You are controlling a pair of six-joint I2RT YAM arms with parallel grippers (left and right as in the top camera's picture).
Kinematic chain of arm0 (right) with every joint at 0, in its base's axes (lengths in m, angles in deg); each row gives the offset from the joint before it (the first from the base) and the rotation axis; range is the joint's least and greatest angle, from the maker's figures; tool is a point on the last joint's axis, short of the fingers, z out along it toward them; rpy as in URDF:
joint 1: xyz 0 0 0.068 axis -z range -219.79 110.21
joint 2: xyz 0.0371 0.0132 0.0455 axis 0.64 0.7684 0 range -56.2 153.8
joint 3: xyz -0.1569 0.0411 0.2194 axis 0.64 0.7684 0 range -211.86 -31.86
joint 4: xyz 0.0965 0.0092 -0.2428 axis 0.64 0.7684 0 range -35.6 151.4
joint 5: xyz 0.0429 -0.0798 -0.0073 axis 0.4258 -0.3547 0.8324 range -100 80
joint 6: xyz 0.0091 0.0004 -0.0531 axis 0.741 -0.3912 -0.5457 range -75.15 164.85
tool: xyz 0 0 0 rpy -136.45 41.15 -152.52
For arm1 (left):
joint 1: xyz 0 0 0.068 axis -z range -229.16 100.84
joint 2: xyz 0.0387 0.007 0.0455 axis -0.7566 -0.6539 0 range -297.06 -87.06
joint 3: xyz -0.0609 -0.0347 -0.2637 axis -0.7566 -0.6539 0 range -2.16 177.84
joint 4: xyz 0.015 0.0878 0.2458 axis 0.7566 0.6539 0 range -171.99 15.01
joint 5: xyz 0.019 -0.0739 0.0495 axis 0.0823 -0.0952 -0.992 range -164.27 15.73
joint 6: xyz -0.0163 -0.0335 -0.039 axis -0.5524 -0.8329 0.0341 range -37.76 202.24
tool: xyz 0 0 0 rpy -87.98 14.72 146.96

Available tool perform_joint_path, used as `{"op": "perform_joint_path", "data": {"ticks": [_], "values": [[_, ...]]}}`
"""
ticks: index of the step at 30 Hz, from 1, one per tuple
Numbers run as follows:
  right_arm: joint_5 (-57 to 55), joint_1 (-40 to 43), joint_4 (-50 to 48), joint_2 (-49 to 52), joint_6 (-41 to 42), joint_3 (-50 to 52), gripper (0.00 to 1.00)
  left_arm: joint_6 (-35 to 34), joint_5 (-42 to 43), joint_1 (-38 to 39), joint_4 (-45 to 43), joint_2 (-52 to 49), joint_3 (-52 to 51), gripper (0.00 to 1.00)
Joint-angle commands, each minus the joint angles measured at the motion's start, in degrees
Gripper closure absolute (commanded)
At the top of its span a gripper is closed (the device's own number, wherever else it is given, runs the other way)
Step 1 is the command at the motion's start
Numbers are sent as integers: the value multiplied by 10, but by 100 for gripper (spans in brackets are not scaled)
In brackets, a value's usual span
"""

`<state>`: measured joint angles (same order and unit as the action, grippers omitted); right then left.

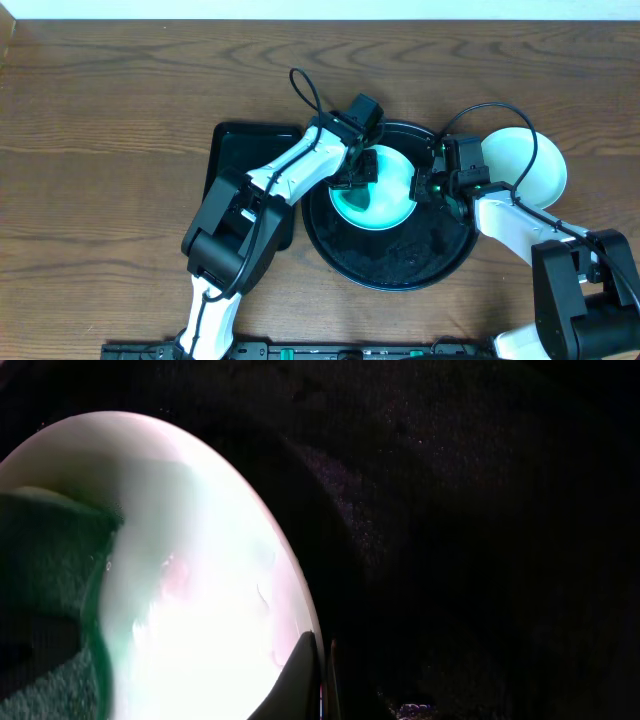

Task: Clean dirty plates on tray and stack at the side
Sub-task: 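Continue wiping the plate with the sponge while right gripper holds rim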

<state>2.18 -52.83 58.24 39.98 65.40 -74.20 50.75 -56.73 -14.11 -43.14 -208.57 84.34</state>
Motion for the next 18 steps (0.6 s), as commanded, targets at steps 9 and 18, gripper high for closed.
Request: {"op": "perform_joint_path", "data": {"ticks": [9, 18], "values": [[16, -6, -2, 2, 6, 2, 99, -3, 206, 27, -2, -46, -19, 92], [16, -6, -3, 2, 6, 2, 99, -3, 255, 24, -52, -31, -18, 92]]}}
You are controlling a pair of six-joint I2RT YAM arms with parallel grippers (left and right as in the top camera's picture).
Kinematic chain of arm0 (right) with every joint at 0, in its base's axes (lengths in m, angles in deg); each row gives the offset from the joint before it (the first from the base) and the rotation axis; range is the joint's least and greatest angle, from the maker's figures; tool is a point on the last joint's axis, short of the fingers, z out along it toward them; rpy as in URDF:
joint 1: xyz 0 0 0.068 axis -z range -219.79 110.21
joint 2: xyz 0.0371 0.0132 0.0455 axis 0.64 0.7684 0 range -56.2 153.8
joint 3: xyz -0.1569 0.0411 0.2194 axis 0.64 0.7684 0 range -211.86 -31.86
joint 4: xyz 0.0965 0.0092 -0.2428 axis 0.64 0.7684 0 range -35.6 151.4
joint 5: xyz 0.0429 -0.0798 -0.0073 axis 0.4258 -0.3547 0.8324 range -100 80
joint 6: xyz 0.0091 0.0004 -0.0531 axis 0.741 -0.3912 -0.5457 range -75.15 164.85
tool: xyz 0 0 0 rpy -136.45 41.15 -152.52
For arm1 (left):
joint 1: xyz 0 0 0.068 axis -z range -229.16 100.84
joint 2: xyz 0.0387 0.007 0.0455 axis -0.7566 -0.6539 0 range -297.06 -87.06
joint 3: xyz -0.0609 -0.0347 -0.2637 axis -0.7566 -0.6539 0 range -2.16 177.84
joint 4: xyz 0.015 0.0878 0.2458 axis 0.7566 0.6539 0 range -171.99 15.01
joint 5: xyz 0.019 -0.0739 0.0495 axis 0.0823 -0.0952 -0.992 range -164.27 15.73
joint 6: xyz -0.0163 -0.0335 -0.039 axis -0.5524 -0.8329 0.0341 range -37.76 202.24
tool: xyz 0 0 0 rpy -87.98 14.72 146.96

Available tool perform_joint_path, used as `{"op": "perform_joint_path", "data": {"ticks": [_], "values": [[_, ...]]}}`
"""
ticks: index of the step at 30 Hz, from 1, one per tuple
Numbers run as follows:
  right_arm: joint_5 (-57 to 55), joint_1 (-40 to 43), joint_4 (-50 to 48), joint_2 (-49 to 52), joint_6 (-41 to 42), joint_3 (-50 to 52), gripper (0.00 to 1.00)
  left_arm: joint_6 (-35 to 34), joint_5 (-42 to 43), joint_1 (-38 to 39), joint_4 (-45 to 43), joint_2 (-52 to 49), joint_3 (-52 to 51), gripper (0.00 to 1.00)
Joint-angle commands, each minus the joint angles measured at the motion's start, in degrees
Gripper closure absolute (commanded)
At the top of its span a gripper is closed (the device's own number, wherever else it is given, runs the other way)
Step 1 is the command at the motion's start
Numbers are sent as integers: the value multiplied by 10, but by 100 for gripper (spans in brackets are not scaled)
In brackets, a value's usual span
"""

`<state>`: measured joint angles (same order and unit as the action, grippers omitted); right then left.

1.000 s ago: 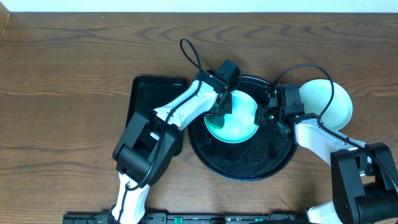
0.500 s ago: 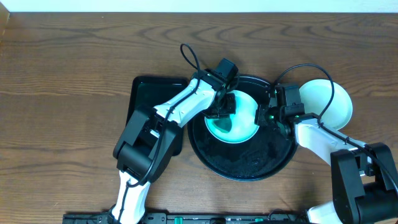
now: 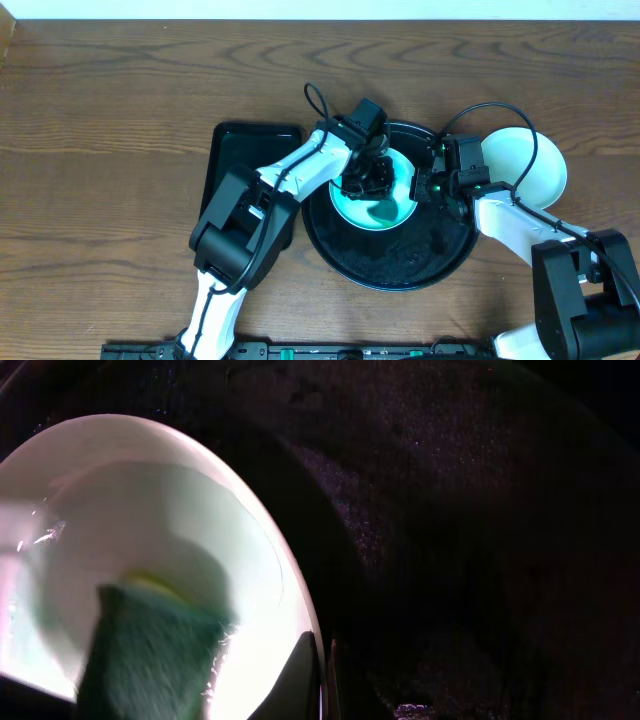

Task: Clean dirty plates on tray and stack at the side
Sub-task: 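Continue wiping the plate with the sponge while right gripper holds rim, then carry the sponge back and lower it into the black tray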

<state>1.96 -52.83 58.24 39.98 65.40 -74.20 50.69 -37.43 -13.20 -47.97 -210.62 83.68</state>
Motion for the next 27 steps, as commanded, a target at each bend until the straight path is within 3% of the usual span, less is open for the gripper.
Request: {"op": "perform_joint_path", "data": {"ticks": [1, 5, 13, 20, 27], "values": [[18, -6, -3, 2, 6, 2, 99, -3, 62, 14, -6, -5, -11, 92], [18, -6, -3, 2, 6, 2, 99, 10, 55, -3, -14, 31, -11, 92], [18, -6, -3, 2, 6, 2, 99, 10, -49, -73, 3, 150, -11, 92], [17, -6, -3, 2, 6, 2, 99, 57, -156, -168, 116, 237, -11, 92], [18, -6, -5, 2, 6, 2, 99, 99, -289, -264, 253, 248, -15, 92]]}}
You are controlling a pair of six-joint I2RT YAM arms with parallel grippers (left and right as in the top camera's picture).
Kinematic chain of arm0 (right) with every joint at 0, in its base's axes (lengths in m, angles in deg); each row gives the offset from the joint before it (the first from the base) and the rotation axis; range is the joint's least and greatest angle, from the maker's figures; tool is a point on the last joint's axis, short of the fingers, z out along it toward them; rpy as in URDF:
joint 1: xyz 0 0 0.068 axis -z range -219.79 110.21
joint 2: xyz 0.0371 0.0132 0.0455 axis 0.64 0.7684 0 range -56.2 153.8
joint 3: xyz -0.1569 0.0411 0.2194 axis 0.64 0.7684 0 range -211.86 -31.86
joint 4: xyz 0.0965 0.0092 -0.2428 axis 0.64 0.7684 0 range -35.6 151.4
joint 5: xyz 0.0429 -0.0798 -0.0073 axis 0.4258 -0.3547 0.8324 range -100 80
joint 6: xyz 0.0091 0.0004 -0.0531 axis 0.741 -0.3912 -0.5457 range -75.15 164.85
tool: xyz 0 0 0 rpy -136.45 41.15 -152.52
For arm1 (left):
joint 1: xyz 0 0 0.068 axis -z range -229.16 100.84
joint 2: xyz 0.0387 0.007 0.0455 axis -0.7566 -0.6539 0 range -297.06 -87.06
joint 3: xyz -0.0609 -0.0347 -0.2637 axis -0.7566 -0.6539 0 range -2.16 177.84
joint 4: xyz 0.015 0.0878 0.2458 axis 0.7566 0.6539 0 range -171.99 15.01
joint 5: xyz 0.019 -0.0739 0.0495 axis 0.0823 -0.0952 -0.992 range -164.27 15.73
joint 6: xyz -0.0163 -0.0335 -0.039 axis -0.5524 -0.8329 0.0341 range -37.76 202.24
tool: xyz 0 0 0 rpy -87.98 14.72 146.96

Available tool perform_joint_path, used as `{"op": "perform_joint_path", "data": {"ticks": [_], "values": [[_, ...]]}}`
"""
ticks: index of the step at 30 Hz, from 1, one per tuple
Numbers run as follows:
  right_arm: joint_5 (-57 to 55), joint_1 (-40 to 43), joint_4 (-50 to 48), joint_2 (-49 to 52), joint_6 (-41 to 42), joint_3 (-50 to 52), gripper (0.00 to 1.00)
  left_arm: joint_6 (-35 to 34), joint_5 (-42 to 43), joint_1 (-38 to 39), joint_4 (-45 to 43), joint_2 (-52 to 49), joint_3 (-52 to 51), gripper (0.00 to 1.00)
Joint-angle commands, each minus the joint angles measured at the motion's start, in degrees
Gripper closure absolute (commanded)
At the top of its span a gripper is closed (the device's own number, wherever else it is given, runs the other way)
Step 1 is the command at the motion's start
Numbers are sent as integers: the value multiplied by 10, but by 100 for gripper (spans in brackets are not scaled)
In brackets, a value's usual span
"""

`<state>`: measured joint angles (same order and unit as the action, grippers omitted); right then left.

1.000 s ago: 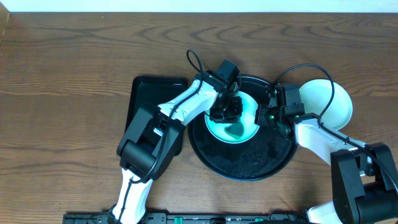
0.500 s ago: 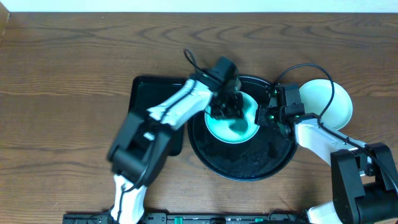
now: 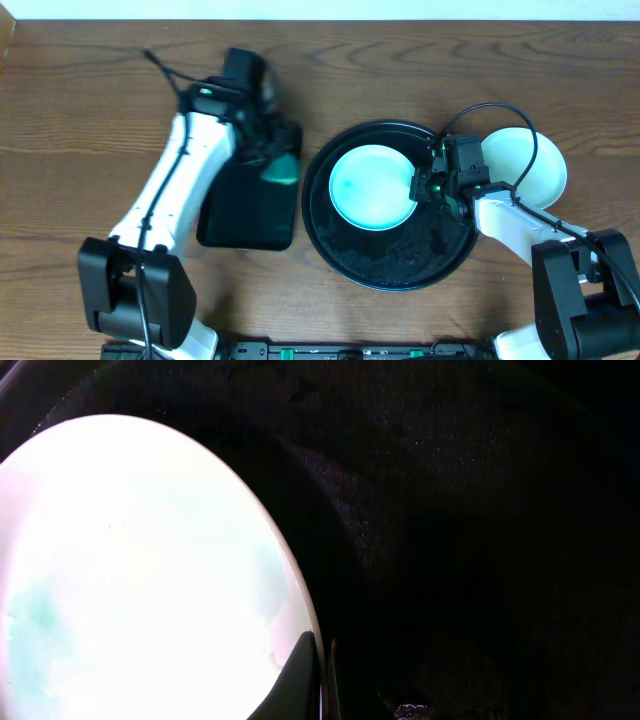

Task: Clean dirty plates on tray and stack at the side
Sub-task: 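Carry the sponge back and lower it into the black tray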

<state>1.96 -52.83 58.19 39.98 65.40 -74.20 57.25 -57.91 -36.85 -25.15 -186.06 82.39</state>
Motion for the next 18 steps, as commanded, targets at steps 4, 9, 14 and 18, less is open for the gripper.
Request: {"op": "perform_joint_path", "data": {"ticks": [4, 9, 14, 18], "values": [[18, -6, -5, 2, 6, 2, 99, 57, -87, -51, 40, 0, -31, 92], [18, -6, -4, 2, 6, 2, 99, 61, -117, -54, 17, 0, -83, 91], [18, -6, -4, 2, 6, 2, 99, 61, -122, -54, -26, 0, -126, 92], [18, -6, -4, 2, 6, 2, 99, 63, -138, -54, -51, 0, -148, 91]]}}
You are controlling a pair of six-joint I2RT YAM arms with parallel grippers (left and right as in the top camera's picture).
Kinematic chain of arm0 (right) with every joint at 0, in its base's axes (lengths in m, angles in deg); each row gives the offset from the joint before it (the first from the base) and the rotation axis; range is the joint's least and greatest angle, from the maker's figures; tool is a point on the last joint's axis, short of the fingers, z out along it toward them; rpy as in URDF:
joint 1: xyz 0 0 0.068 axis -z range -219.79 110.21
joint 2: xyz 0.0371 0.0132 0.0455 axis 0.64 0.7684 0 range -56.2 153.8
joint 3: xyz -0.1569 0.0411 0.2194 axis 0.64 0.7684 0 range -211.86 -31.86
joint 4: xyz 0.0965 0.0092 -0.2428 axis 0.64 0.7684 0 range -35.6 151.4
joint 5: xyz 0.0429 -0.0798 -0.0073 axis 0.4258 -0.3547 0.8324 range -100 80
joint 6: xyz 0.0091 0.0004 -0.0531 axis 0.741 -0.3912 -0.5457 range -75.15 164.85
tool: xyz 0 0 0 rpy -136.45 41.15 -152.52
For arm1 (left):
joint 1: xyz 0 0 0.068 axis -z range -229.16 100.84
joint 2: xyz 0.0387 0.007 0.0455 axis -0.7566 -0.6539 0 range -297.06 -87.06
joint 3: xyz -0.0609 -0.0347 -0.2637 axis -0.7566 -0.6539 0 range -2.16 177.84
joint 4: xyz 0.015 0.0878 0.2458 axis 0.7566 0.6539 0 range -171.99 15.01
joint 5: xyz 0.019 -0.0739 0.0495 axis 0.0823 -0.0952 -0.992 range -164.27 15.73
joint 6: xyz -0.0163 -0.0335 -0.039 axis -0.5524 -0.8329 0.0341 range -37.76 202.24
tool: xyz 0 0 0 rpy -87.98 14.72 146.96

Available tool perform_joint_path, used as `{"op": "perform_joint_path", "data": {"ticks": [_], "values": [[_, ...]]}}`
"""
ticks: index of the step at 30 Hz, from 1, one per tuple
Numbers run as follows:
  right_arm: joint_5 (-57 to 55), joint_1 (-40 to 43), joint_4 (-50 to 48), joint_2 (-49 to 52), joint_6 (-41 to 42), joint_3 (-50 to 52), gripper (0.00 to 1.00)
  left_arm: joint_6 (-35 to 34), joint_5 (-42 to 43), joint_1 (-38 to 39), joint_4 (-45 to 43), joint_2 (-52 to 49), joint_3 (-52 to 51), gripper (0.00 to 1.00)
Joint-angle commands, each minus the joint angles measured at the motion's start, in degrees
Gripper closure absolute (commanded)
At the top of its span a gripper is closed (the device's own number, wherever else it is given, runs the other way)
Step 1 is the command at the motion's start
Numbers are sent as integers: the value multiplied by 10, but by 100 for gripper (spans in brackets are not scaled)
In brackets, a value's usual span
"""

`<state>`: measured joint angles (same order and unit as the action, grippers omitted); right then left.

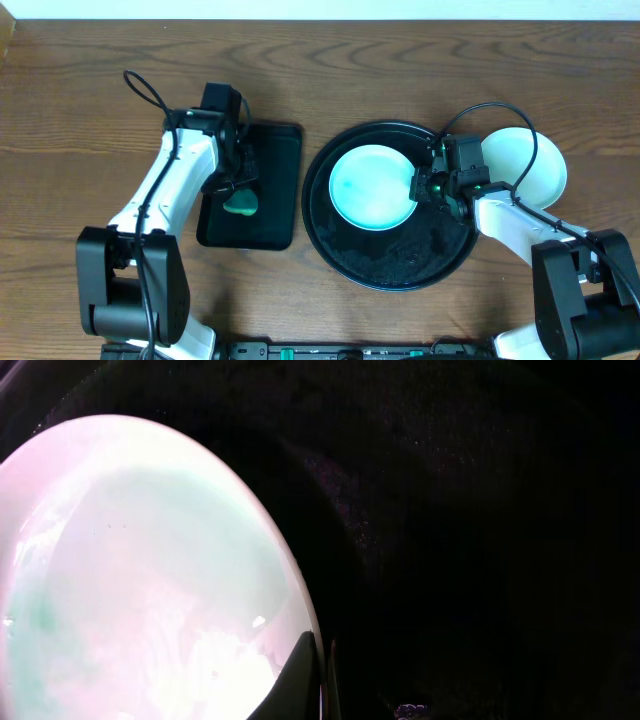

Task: Clean dirty plates on tray and stack at the side
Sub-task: 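Carry the sponge back and lower it into the black tray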

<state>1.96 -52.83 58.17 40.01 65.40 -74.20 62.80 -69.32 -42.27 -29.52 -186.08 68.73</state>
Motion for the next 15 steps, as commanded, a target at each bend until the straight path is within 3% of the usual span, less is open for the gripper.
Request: {"op": "perform_joint_path", "data": {"ticks": [1, 15], "values": [[18, -6, -4, 1, 6, 2, 99, 8, -27, 0, -14, 0, -16, 91], [18, -6, -3, 1, 6, 2, 99, 23, -31, 0, -85, 0, -81, 92]]}}
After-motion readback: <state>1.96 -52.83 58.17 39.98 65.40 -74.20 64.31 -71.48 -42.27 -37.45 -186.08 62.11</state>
